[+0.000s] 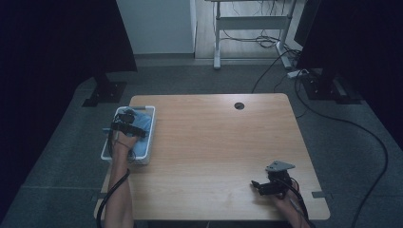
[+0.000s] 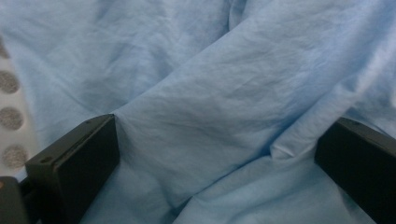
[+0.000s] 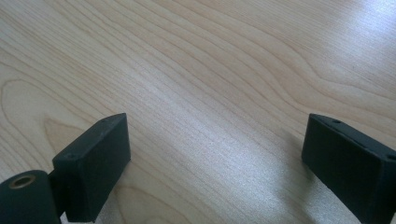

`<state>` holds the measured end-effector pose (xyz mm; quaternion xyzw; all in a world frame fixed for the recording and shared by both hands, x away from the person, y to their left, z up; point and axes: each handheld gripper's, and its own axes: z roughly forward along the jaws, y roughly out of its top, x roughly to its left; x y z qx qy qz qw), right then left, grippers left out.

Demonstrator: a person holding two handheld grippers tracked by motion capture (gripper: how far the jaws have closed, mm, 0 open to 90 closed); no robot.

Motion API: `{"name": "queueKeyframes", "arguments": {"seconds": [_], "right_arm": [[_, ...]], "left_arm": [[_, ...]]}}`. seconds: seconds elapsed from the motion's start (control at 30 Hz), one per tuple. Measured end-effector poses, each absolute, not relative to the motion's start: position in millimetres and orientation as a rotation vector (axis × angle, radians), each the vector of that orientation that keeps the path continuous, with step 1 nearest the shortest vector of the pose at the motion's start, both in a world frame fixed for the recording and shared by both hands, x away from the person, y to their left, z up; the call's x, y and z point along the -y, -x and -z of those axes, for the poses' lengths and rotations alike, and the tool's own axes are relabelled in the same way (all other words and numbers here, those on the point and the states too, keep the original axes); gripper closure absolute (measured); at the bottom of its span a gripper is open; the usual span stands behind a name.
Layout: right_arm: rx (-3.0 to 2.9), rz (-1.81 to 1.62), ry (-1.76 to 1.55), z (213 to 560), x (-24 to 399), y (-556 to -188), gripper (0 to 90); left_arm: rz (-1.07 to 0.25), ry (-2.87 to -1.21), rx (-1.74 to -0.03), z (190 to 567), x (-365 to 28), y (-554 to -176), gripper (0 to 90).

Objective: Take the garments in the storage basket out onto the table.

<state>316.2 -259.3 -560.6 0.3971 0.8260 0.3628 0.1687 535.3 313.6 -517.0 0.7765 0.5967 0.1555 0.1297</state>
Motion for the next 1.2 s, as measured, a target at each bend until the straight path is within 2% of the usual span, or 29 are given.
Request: {"name": "queueKeyframes", "arguments": {"seconds": [0.07,0.33,0.4,0.47,0.5,0.57,0.63,0.67,0.73,0.93,1.2], "right_arm": [[-2.349,-1.032,-1.129,561,259,-316,7.9],[-2.349,-1.031,-1.128,561,259,-316,7.9],[-2.349,-1.031,-1.128,561,259,-316,7.9],[-2.349,-1.031,-1.128,561,259,-316,7.9],[-2.349,-1.031,-1.128,561,259,-316,7.9],[-2.35,-1.031,-1.128,561,259,-316,7.9],[-2.349,-1.031,-1.128,561,259,-316,7.9],[-2.349,-1.031,-1.128,561,259,-316,7.9],[-2.349,-1.031,-1.128,561,259,-316,7.9],[-2.349,-1.032,-1.128,561,259,-316,7.9],[-2.349,-1.031,-1.128,561,259,-316,7.9]], "left_arm": [[-0.341,-2.191,-1.738,523,-315,-537,0.0],[-0.362,-2.138,-1.732,527,-314,-534,0.0],[-0.358,-2.141,-1.722,525,-313,-533,3.4],[-0.35,-2.143,-1.696,522,-310,-531,11.9],[-0.346,-2.144,-1.676,520,-309,-529,19.2],[-0.327,-2.127,-1.649,517,-308,-526,36.7],[-0.26,-2.082,-1.64,517,-309,-525,59.8],[-0.239,-2.07,-1.642,517,-310,-525,67.8],[-0.212,-2.058,-1.647,516,-312,-526,74.0],[-0.229,-2.069,-1.649,513,-312,-525,77.5],[-0.347,-2.036,-1.654,500,-313,-518,78.1]]}}
